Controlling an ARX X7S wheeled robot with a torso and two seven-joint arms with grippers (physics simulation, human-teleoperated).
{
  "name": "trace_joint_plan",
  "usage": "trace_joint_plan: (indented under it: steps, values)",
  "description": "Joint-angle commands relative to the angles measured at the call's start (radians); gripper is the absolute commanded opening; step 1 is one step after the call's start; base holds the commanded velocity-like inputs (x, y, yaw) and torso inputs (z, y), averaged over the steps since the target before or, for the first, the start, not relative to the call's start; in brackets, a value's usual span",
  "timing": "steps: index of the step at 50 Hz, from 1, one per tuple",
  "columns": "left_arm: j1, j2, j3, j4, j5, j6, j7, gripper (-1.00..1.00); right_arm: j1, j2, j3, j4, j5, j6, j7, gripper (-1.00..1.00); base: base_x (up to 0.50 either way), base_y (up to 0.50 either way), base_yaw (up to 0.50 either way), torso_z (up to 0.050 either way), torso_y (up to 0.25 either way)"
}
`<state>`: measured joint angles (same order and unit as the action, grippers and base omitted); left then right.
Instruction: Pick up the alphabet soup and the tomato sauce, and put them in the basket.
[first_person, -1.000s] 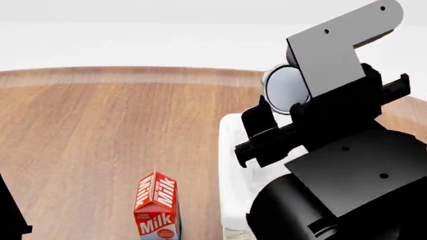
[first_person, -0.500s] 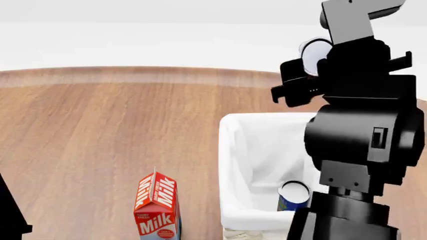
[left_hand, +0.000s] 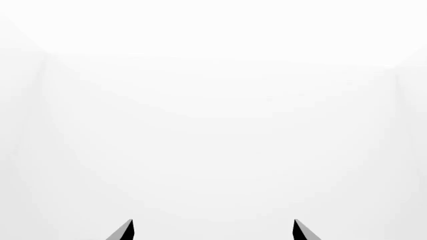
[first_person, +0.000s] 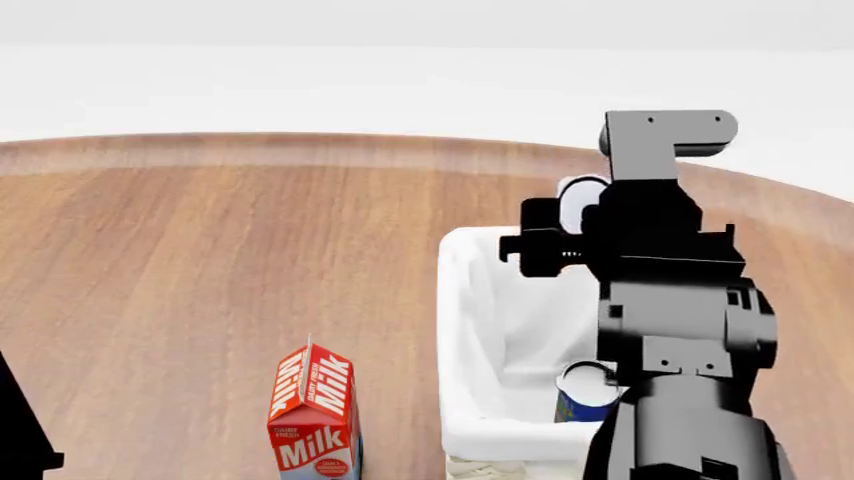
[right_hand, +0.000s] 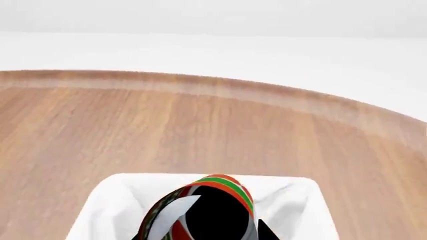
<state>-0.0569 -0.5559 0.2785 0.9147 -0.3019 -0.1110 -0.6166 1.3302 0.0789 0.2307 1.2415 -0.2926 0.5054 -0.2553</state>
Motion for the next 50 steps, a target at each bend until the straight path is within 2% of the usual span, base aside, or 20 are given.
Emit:
trace_joint_plan:
  steps: [1, 21, 50]
  values:
    - [0.001, -0.003, -0.003, 0.001, -0.003, 0.002, -0.005, 1.00, -0.027, 0.009, -0.073, 0.067, 0.140, -0.017, 0.061, -1.00, 0.00, 0.00, 0.00, 0.000, 0.000]
    - [-0.002, -0.011, -0.005, 0.004, -0.013, -0.001, -0.009, 1.00, -0.068, 0.026, -0.175, 0.067, 0.245, 0.013, 0.114, -1.00, 0.00, 0.00, 0.00, 0.000, 0.001]
    - [0.003, -0.015, 0.001, -0.003, -0.007, 0.017, -0.009, 1.00, -0.080, 0.024, -0.217, 0.067, 0.288, 0.007, 0.118, -1.00, 0.00, 0.00, 0.00, 0.000, 0.000]
